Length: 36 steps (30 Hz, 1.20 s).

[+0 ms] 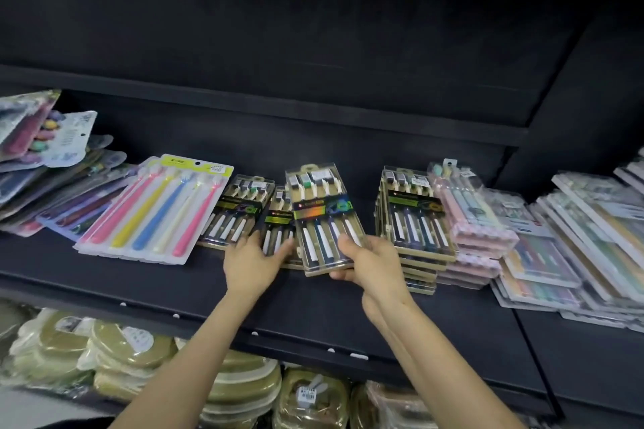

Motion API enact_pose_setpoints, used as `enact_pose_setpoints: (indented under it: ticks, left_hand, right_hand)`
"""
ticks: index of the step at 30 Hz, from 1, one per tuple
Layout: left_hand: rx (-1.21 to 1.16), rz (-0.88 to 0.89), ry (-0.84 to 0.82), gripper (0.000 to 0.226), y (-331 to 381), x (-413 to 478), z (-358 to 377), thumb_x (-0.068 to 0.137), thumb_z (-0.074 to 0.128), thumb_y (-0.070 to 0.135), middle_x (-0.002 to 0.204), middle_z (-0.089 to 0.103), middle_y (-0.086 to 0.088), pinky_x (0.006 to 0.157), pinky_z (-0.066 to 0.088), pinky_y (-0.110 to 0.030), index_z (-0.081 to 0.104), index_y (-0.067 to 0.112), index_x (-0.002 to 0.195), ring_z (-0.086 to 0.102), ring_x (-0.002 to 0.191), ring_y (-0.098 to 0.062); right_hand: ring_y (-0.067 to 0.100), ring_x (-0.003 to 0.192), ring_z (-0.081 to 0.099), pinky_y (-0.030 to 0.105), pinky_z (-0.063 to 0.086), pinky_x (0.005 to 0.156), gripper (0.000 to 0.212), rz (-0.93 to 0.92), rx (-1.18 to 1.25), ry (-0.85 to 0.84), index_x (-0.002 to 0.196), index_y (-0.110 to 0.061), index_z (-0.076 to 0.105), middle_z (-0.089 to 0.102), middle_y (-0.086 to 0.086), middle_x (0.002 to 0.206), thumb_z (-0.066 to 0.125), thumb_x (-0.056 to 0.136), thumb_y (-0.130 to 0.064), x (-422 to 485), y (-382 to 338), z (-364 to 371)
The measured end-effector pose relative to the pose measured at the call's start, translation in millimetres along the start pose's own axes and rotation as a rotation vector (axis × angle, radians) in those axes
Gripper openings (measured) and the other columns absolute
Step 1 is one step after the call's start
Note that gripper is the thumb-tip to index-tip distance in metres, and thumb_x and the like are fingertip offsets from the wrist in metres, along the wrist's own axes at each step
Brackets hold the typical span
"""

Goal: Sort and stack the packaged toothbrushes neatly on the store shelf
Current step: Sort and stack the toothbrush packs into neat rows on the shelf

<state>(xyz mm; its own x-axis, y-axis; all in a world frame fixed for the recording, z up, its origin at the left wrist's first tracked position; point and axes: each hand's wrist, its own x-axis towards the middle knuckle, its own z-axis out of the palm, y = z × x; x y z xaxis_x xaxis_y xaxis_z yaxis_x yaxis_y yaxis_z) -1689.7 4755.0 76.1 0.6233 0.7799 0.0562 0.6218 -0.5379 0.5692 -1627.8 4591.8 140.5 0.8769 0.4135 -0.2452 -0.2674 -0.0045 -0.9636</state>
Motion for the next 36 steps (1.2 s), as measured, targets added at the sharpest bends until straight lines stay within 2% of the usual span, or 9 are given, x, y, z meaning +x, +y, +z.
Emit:
enact_pose_setpoints:
  ticks: [7,10,14,17,22,25,29,33,36]
  left_hand:
    - [0.02,-0.193,-0.158,0.066,20.8,1.7,-4.2,0.066,0.074,0.064,0.118,0.058,-0.018,0.092,0.043,-0.037,0.057,0.006,0.092,0.049,0.117,-0.034]
    - [0.017,-0.245,-0.279,0.078,17.5,-8.0,-8.1,0.063,0.078,0.062,0.13,0.053,-0.017,0.099,0.041,-0.036,0.056,0.005,0.112,0.045,0.125,-0.033]
    - [-0.136,-0.321,-0.362,0.072,14.0,-17.8,-14.7,0.058,0.088,0.045,0.118,0.062,-0.016,0.095,0.047,-0.038,0.062,0.002,0.11,0.057,0.11,-0.03]
    - [-0.218,-0.325,-0.294,0.053,24.3,-27.4,-20.0,0.061,0.087,0.036,0.11,0.062,-0.016,0.084,0.047,-0.035,0.063,0.003,0.095,0.058,0.103,-0.029]
    - [-0.474,-0.192,-0.081,0.044,43.3,-29.0,-21.7,0.085,0.069,0.012,0.059,0.038,-0.005,0.055,0.027,-0.03,0.033,0.013,0.058,0.036,0.053,-0.018]
    - [-0.615,-0.165,-0.073,0.031,49.0,-30.6,-37.9,0.088,0.066,0.01,0.065,0.046,-0.008,0.057,0.033,-0.031,0.045,0.007,0.066,0.044,0.06,-0.02]
    - [-0.875,-0.153,-0.063,0.008,60.9,-29.5,-60.9,0.091,0.06,0.004,0.089,0.064,-0.017,0.072,0.048,-0.037,0.059,0.004,0.083,0.061,0.079,-0.029]
    - [-1.007,-0.172,-0.107,0.03,79.9,-31.6,-76.7,0.095,0.055,0.009,0.112,0.064,-0.022,0.065,0.048,-0.031,0.052,-0.007,0.12,0.063,0.086,-0.03]
    - [-1.099,-0.156,-0.158,0.03,105.7,-40.1,-79.0,0.096,0.053,0.008,0.109,0.064,-0.02,0.074,0.05,-0.036,0.05,-0.006,0.122,0.062,0.079,-0.023]
  right_hand:
    - [0.014,0.061,0.064,0.021,0.051,0.051,0.013,-0.203,0.053,0.05,0.104,-0.009,0.063,0.072,0.002,0.096,0.062,0.093,-0.015,-36.9,-33.4,-37.7]
    - [0.009,0.046,0.058,0.019,0.05,0.046,0.014,-0.261,0.096,0.182,0.083,-0.021,0.057,0.071,-0.012,0.071,0.062,0.093,-0.013,-43.2,-43.9,-70.3]
    - [0.013,0.051,0.06,0.019,0.053,0.048,0.036,-0.242,0.133,0.302,0.123,0.001,0.05,0.06,0.006,0.117,0.061,0.093,-0.016,-49.7,-56.6,-115.7]
    - [0.006,0.042,0.059,0.017,0.054,0.05,0.06,-0.24,0.126,0.334,0.142,0.007,0.033,0.048,0.012,0.135,0.06,0.095,-0.019,-49.5,-63.3,-138.7]
    - [0.011,0.039,0.06,0.021,0.05,0.041,0.045,-0.141,0.115,0.261,0.131,0.008,0.044,0.058,0.014,0.112,0.058,0.096,-0.015,-36.9,-67.9,-136.3]
    - [0.011,0.039,0.057,0.022,0.052,0.044,0.045,-0.128,0.079,0.254,0.138,-0.001,0.041,0.054,0.013,0.129,0.055,0.097,-0.015,-22.2,-70.2,-113.1]
    - [0.013,0.045,0.057,0.022,0.049,0.045,0.053,-0.173,-0.226,0.288,0.146,-0.01,0.032,0.049,0.01,0.141,0.052,0.099,-0.022,1.6,-66.3,-94.0]
    - [0.022,0.089,0.062,0.029,0.047,0.067,0.056,-0.246,-0.897,0.337,0.14,-0.016,0.046,0.068,0.008,0.116,0.047,0.094,-0.048,6.0,-65.2,-101.3]
    - [0.023,0.076,0.06,0.026,0.037,0.054,0.052,-0.242,-1.198,0.392,0.116,-0.015,0.063,0.065,0.003,0.083,0.035,0.096,-0.054,7.9,-63.8,-105.3]
